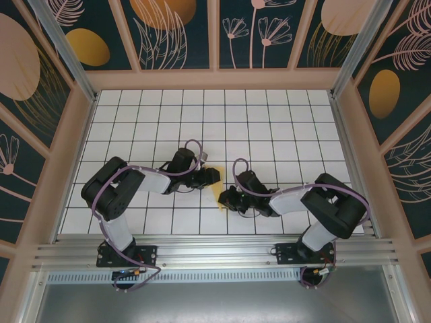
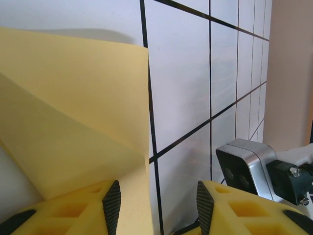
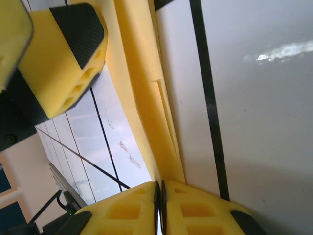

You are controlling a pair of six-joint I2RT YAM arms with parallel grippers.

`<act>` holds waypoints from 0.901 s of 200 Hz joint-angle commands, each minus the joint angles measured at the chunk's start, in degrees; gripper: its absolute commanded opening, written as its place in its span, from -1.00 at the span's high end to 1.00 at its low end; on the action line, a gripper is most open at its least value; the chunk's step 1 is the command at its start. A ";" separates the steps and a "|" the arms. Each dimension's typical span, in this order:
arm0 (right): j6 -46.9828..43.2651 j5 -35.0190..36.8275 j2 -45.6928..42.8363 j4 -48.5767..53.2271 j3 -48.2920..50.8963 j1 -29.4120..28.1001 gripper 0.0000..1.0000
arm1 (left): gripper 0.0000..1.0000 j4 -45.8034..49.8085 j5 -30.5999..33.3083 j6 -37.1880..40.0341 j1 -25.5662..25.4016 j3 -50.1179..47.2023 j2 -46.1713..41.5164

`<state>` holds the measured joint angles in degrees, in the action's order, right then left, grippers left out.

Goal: Fold a paper plane with a square sheet of paper (pick it up from the middle)
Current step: Fold the wing for the fifth time at the center of the table.

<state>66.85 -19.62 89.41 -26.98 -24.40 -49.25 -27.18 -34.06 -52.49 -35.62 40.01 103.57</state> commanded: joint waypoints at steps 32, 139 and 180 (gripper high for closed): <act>-1.07 -2.49 2.10 0.84 1.24 -0.76 0.89 | 0.03 3.47 2.08 2.49 -0.27 0.40 3.46; -1.29 -1.73 -3.89 5.12 0.93 -0.93 0.71 | 0.04 4.06 1.85 3.00 -0.25 0.29 3.91; -1.28 -2.16 -2.73 4.95 1.07 -1.19 0.77 | 0.04 4.06 1.59 3.01 -0.26 0.34 3.87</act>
<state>66.35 -20.84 86.52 -23.79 -24.12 -49.82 -26.74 -34.63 -51.66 -35.53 40.25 103.79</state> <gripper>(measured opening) 0.130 0.479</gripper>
